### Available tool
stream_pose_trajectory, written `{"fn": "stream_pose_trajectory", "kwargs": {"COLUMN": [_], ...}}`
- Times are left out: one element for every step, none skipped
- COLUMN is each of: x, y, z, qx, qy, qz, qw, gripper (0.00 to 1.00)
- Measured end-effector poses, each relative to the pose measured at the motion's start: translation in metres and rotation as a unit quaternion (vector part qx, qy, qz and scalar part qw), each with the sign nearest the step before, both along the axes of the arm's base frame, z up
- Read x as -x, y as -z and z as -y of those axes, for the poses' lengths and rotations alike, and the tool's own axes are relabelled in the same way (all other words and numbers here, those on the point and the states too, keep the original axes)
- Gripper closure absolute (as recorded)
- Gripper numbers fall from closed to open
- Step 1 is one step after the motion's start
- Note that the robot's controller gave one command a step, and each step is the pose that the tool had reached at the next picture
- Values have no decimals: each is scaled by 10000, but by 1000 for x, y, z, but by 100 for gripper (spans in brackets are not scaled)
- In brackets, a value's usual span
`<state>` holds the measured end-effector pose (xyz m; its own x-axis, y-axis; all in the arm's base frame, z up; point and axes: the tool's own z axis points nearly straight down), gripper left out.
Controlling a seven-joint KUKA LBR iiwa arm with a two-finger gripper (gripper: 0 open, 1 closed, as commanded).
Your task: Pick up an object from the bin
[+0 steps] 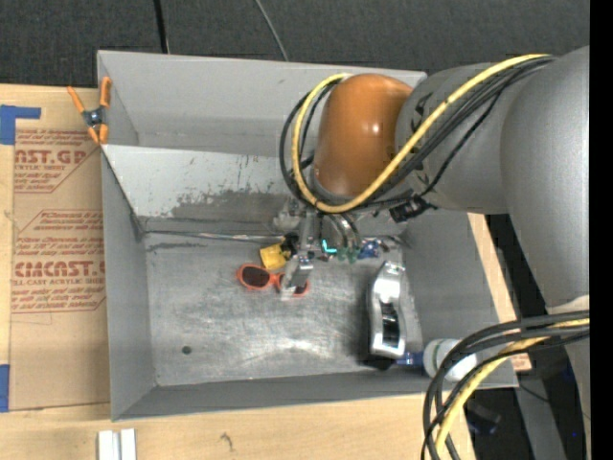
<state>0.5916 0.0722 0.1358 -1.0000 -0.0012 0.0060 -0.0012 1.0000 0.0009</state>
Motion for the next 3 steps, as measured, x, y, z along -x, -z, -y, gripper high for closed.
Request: {"fn": "stream_pose_trajectory", "kwargs": {"x": [-2, 0, 0], "y": [-4, 59, 53], "z": [0, -3, -2], "qx": [-2, -8, -5], "qy": [4, 249, 260], "qz": [36, 66, 69], "qw": [10000, 9997, 9996], "gripper": [0, 0, 0]}}
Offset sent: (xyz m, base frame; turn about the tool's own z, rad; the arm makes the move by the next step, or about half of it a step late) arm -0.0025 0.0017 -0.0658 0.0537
